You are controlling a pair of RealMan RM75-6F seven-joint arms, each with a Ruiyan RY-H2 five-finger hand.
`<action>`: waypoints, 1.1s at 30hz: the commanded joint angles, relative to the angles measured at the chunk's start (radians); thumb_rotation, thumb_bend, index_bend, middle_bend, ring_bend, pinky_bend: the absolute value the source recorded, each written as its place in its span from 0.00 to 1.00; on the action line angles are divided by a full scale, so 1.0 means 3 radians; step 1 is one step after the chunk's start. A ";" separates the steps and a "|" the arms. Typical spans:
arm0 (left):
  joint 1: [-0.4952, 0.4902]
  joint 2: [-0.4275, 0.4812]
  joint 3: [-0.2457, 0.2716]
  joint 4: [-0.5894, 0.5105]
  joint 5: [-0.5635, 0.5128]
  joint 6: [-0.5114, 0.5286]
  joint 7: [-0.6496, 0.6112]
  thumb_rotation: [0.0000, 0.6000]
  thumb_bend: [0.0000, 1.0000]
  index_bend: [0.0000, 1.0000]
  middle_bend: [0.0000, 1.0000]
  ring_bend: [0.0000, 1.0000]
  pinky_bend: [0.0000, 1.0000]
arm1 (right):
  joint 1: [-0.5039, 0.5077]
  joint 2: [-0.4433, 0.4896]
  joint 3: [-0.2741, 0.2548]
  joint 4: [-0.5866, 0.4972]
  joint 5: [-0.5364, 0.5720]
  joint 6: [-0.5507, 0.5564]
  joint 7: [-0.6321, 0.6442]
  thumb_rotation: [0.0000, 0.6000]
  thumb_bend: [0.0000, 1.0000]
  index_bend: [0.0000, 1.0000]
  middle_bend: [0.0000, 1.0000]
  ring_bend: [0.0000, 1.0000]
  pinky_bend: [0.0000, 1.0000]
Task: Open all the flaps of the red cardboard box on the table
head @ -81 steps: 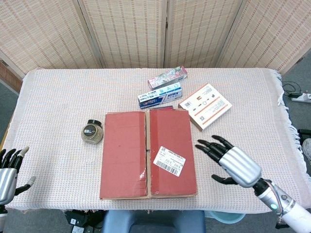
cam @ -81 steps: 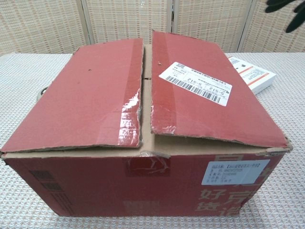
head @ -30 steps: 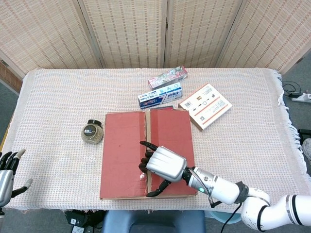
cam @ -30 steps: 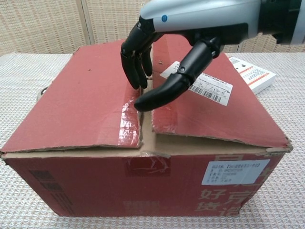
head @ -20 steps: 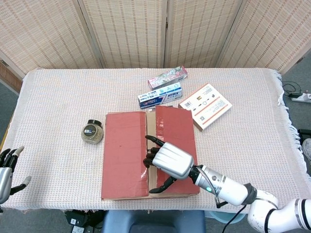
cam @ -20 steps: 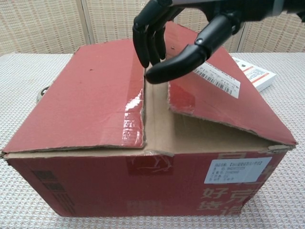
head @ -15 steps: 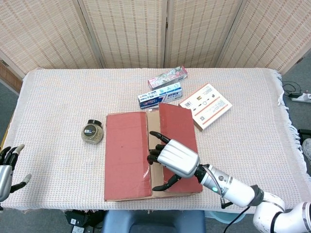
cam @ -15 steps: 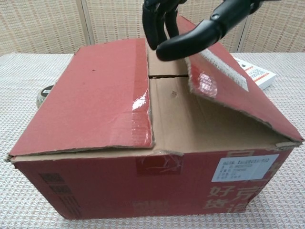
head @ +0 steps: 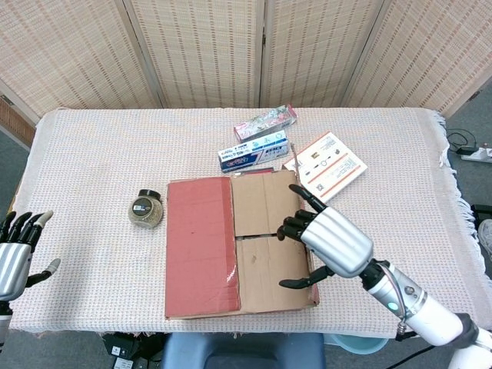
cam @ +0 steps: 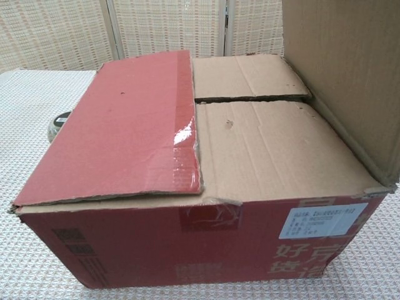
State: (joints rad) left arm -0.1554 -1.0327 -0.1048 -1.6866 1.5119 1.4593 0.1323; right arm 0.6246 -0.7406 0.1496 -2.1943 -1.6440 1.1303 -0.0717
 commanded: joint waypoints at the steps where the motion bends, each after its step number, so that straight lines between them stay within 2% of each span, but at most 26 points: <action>1: -0.0059 0.0032 -0.0023 -0.0009 0.0055 -0.0041 -0.0054 1.00 0.29 0.13 0.18 0.12 0.00 | -0.0133 0.0092 -0.0055 0.0002 -0.0079 0.0136 0.0062 0.33 0.01 0.43 0.49 0.46 0.00; 4: -0.0165 0.0078 -0.0048 -0.0037 0.0157 -0.0111 -0.0177 1.00 0.29 0.13 0.18 0.12 0.00 | -0.0302 0.0184 -0.0114 0.0051 -0.0122 0.0308 0.0139 0.32 0.01 0.43 0.49 0.46 0.00; 7: -0.0398 0.0169 -0.0083 -0.0123 0.0329 -0.0326 -0.0474 1.00 0.29 0.14 0.18 0.12 0.00 | -0.0576 0.0272 -0.0248 0.0232 -0.0103 0.0536 0.0428 0.33 0.01 0.43 0.49 0.46 0.00; 13: -0.0722 0.0318 -0.0111 -0.0254 0.0566 -0.0600 -0.0840 1.00 0.29 0.14 0.18 0.12 0.00 | -0.0836 0.0283 -0.0362 0.0546 -0.0058 0.0719 0.0802 0.32 0.01 0.43 0.49 0.47 0.00; 20: -0.1126 0.0351 -0.0168 -0.0400 0.0847 -0.0832 -0.1210 1.00 0.28 0.17 0.18 0.15 0.00 | -0.0992 0.0221 -0.0395 0.0760 -0.0049 0.0834 0.1018 0.32 0.01 0.43 0.48 0.47 0.00; 26: -0.1536 0.0243 -0.0177 -0.0461 0.1047 -0.1137 -0.1472 1.00 0.27 0.23 0.21 0.19 0.00 | -0.1043 0.0170 -0.0397 0.0853 -0.0108 0.0865 0.1097 0.32 0.01 0.43 0.47 0.46 0.00; 28: -0.1675 0.0205 -0.0169 -0.0494 0.1072 -0.1279 -0.1530 0.91 0.25 0.23 0.22 0.19 0.00 | -0.1051 0.0158 -0.0391 0.0877 -0.0110 0.0864 0.1112 0.32 0.01 0.43 0.47 0.46 0.00; 30: -0.1792 0.0189 -0.0164 -0.0543 0.1051 -0.1426 -0.1587 0.68 0.23 0.24 0.22 0.18 0.00 | -0.1055 0.0146 -0.0384 0.0897 -0.0105 0.0859 0.1126 0.32 0.01 0.43 0.47 0.46 0.00; 33: -0.1984 0.0149 -0.0170 -0.0614 0.0986 -0.1646 -0.1720 0.52 0.20 0.23 0.22 0.16 0.00 | -0.1053 0.0123 -0.0375 0.0938 -0.0092 0.0830 0.1157 0.32 0.01 0.43 0.47 0.46 0.00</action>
State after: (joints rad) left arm -0.7115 -0.9746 -0.1553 -1.8517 1.8172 1.0062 -0.3529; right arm 0.3085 -0.7014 0.0361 -1.9159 -1.6732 1.3819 0.2726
